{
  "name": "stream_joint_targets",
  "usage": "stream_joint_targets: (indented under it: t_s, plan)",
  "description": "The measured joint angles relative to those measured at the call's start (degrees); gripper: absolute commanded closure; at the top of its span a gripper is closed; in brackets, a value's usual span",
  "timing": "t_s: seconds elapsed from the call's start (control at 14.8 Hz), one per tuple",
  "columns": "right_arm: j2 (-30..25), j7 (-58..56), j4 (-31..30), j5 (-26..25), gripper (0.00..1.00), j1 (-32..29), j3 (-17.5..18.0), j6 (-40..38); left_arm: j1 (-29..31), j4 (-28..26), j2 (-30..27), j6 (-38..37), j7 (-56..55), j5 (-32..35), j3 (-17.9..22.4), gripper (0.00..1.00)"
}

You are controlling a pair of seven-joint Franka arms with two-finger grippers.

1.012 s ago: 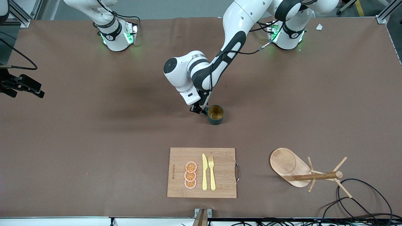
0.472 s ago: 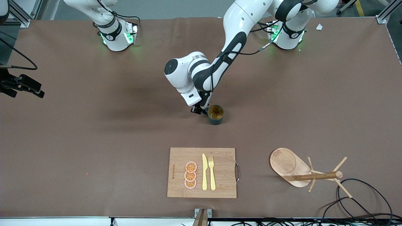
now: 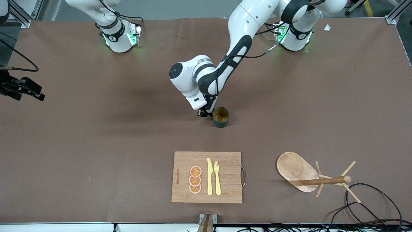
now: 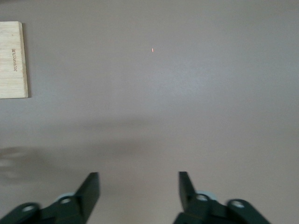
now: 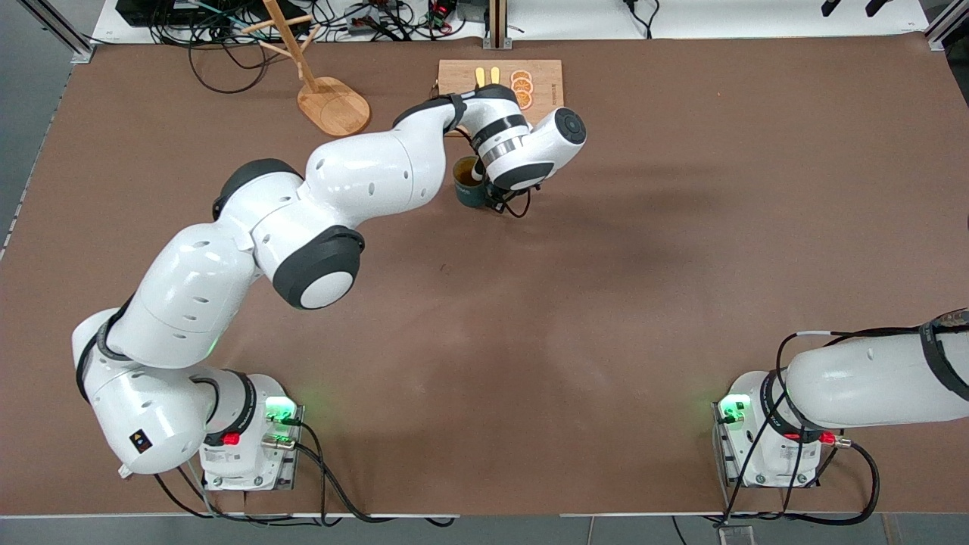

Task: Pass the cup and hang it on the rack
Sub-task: 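Grasp the mug rim with the left gripper and open the right gripper, then carry the mug with the left gripper toward the wooden rack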

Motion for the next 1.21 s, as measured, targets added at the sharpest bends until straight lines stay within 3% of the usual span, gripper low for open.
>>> stream_joint_targets:
  t_s: [0.13, 0.27, 0.34, 0.47, 0.67, 0.81, 0.88, 0.94, 1.15, 1.21]
  plan:
    - [0.0, 0.0, 0.0, 0.0, 0.57, 0.0, 0.0, 0.0, 0.0, 0.1, 0.0, 0.0, 0.0, 0.0, 0.0, 0.85]
    - [0.0, 0.0, 0.0, 0.0, 0.31, 0.0, 0.0, 0.0, 0.1, 0.3, 0.0, 0.1, 0.0, 0.0, 0.1, 0.92]
    - [0.0, 0.0, 0.0, 0.0, 0.06, 0.0, 0.0, 0.0, 0.1, 0.4, 0.0, 0.1, 0.0, 0.0, 0.1, 0.96]
    - [0.0, 0.0, 0.0, 0.0, 0.0, 0.0, 0.0, 0.0, 0.2, 0.6, -0.2, 0.3, 0.1, 0.0, 0.3, 0.99]
    - [0.0, 0.0, 0.0, 0.0, 0.03, 0.0, 0.0, 0.0, 0.3, 1.2, -1.0, 0.5, 1.7, 0.0, 0.5, 1.0]
    - [0.0, 0.0, 0.0, 0.0, 0.45, 0.0, 0.0, 0.0, 1.0, 1.9, -2.8, 0.5, 3.2, 0.0, 0.5, 1.0]
    - [0.0, 0.0, 0.0, 0.0, 0.59, 0.0, 0.0, 0.0, 1.7, 2.2, -4.2, 0.5, 3.8, -0.3, 0.4, 1.0]
    - [0.0, 0.0, 0.0, 0.0, 0.66, 0.0, 0.0, 0.0, 2.9, 2.5, -6.1, 0.5, 5.1, -1.6, 0.4, 1.0]
    - [0.0, 0.0, 0.0, 0.0, 0.69, 0.0, 0.0, 0.0, 7.6, 2.8, -12.9, 0.4, 12.3, -9.1, 0.5, 1.0]
    - [0.0, 0.0, 0.0, 0.0, 0.56, 0.0, 0.0, 0.0, 9.5, 2.9, -15.3, 0.3, 15.0, -11.9, 0.6, 1.0]
